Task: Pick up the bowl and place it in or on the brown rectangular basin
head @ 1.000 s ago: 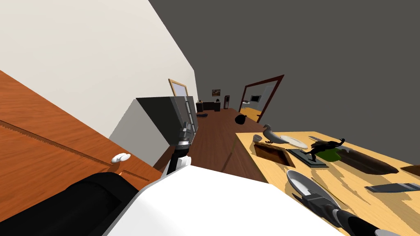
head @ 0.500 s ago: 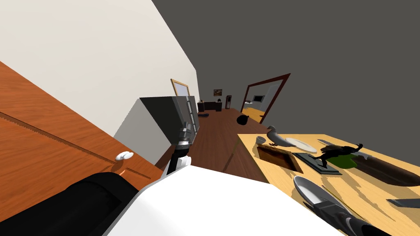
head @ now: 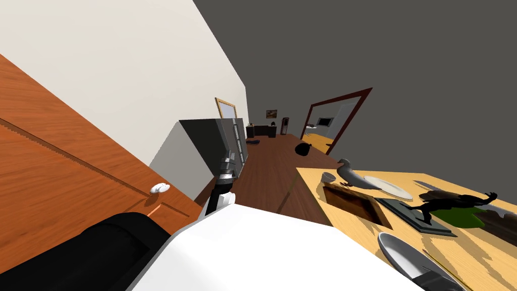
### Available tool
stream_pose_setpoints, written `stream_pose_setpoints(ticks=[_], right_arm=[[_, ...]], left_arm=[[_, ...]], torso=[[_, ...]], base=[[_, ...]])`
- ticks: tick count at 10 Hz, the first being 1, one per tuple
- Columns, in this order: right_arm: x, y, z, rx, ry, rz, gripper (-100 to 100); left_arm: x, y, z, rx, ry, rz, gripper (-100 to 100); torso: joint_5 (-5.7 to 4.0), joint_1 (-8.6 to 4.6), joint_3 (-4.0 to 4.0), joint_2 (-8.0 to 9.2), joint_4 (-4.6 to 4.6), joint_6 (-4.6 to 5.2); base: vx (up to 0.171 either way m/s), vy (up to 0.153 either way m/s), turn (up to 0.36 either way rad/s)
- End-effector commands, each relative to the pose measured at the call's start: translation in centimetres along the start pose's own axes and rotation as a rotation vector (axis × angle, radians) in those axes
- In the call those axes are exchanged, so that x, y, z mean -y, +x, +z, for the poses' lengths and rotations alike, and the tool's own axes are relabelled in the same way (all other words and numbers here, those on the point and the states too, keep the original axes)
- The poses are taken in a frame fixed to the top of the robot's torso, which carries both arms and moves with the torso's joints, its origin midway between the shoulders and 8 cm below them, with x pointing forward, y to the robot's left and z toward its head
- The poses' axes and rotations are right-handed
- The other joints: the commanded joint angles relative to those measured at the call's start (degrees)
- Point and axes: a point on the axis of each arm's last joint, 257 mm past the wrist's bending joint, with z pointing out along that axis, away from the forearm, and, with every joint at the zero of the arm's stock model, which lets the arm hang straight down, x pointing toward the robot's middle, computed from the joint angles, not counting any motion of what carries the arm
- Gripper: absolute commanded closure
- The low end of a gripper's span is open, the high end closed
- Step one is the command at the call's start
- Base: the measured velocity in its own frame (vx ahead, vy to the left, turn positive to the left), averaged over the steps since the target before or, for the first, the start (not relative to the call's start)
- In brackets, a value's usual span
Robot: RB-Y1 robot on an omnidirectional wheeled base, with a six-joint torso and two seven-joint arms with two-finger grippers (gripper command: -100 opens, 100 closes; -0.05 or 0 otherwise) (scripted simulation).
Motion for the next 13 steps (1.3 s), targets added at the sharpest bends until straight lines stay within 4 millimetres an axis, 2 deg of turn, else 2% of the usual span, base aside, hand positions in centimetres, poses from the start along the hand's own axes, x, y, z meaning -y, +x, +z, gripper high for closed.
stream_pose_setpoints(ticks=[1, 2, 3, 4, 5, 6, 7, 11, 12, 13], right_arm=[[-0.8, 1.8, 0.0, -0.036, -0.013, -0.019, -100], [-0.5, 1.0, 0.0, -0.023, -0.008, -0.015, -100], [-0.5, 1.1, 0.0, -0.025, -0.009, -0.014, 0], [-1.7, 1.5, 0.7, -0.027, -0.004, -0.006, -100], [-2.3, 1.7, 0.9, -0.029, -0.002, -0.002, -100], [-2.0, 1.6, 0.7, -0.028, -0.007, -0.008, -100], [-2.0, 1.6, 0.8, -0.028, -0.005, -0.006, 100], [-2.0, 1.6, 0.8, -0.028, -0.004, -0.004, 100], [-2.0, 1.6, 0.8, -0.028, -0.005, -0.004, 0], [-0.9, 1.2, 0.2, -0.026, -0.007, -0.011, 100]], left_arm=[[0.0, 0.0, 0.0, 0.000, 0.000, 0.000, 0], [0.0, 0.0, 0.0, 0.000, 0.000, 0.000, 0], [0.0, 0.0, 0.0, 0.000, 0.000, 0.000, 0], [0.0, 0.0, 0.0, 0.000, 0.000, 0.000, 0], [0.0, 0.0, 0.0, 0.000, 0.000, 0.000, 0], [0.0, 0.0, 0.0, 0.000, 0.000, 0.000, 0], [0.0, 0.0, 0.0, 0.000, 0.000, 0.000, 0], [0.0, 0.0, 0.0, 0.000, 0.000, 0.000, 0], [0.0, 0.0, 0.0, 0.000, 0.000, 0.000, 0], [0.0, 0.0, 0.0, 0.000, 0.000, 0.000, 0]], torso=[[0.00, 0.00, 0.00, 0.00, 0.00, 0.00], [-0.01, -0.04, 0.01, 0.02, 0.01, 0.00], [0.00, 0.00, 0.05, 0.09, 0.02, 0.01], [0.01, 0.04, 0.08, 0.14, 0.03, 0.01], [-0.03, -0.10, 0.07, 0.12, 0.03, 0.00], [-0.05, -0.20, 0.04, 0.07, 0.02, 0.00], [-0.03, -0.10, 0.06, 0.10, 0.02, 0.01], [0.02, 0.05, 0.08, 0.16, 0.02, -0.01], [0.04, 0.07, 0.09, 0.16, 0.03, -0.01], [0.05, 0.09, 0.09, 0.16, 0.03, -0.01]], base=[[0.036, -0.026, 0.066], [0.015, -0.014, 0.015], [0.000, 0.000, 0.000], [0.018, -0.047, 0.059], [0.032, -0.076, 0.079], [0.015, -0.035, 0.020], [0.003, -0.006, -0.001], [0.000, 0.000, 0.000], [0.000, 0.000, 0.000], [-0.019, 0.046, -0.070]])
